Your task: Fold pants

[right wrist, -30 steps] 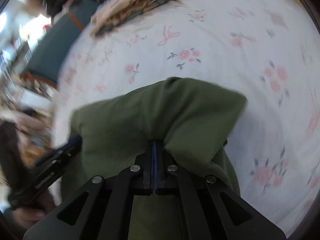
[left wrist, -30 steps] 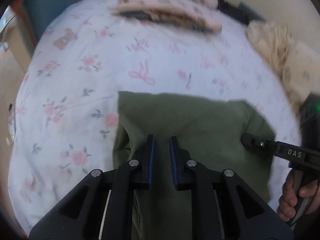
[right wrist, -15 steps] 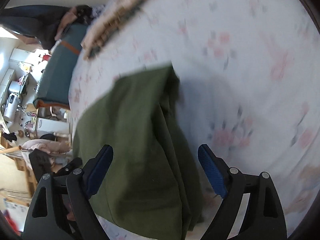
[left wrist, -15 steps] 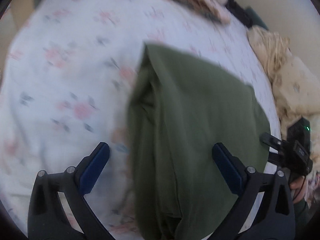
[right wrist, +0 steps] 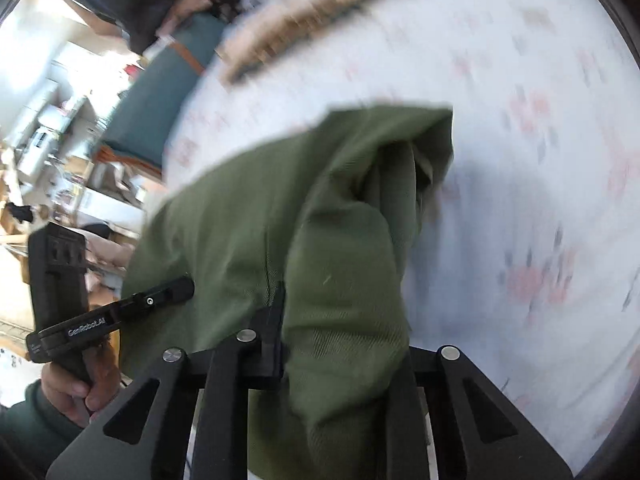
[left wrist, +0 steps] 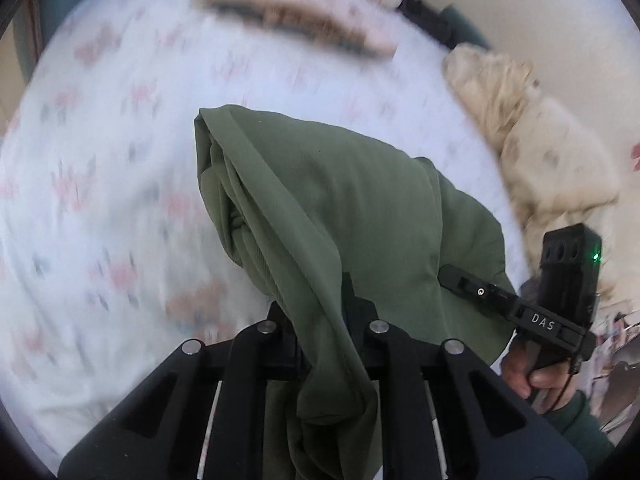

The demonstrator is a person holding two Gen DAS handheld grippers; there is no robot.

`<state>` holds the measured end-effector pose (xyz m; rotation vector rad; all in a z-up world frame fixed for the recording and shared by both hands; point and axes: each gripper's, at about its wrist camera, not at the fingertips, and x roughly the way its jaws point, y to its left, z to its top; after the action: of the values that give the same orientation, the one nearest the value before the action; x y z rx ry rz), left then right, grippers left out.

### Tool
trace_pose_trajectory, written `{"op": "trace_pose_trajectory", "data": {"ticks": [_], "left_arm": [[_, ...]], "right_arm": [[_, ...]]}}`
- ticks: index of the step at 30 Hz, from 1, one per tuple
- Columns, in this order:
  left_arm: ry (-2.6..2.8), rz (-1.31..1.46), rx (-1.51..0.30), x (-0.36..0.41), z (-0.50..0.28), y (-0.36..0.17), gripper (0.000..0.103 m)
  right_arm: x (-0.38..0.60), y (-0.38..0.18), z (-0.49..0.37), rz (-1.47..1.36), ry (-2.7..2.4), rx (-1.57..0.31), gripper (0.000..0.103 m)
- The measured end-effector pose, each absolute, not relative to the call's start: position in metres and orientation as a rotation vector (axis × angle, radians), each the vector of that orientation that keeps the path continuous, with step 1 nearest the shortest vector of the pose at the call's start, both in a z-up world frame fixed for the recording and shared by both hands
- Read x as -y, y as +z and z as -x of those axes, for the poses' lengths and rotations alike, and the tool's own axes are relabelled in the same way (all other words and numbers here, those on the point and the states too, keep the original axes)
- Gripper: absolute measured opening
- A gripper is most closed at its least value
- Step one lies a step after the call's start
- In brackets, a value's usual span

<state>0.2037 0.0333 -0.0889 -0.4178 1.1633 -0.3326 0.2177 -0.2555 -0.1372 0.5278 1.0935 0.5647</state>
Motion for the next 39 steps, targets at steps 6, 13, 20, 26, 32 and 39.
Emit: {"op": "trace_pose_trajectory", "data": {"ticks": [6,13,20,26,32,39], "left_arm": [[-0.328,0.344,-1.022,-0.039,-0.307,-0.028,0.011],[-0.27,0.266,-0.944,-0.028,-0.471,-0.009,0.011],[-0.123,0.149,-0.947,-0.034,-0.581,-0.052,0.016],[-0.019,0.047,-0.997,-0.031,-0.597,-0.096,0.058],[0.038,0.074,-0.879,-0.061,-0.569,-0.078,0.071],[-0.103,0.077,-0.747,-0.037,-0.528,-0.061,0.005]], "right_arm": [[0.252,-0.081,-0.303,-0.527,0.59,-0.927,0.02],[0.225,-0.043,-0.464,-0.383,0.55,-0.833,0.02],[0.183,-0.076,-0.581,-0.242,0.438,-0.91,0.021],[0.186,-0.124,-0.601,-0.071,0.273,-1.001,0.06],[0.232,-0.115,-0.589,-0.151,0.18,-0.921,0.073],[0.215,-0.084,-0.544,-0.142,0.327,-0.746,0.044]]}}
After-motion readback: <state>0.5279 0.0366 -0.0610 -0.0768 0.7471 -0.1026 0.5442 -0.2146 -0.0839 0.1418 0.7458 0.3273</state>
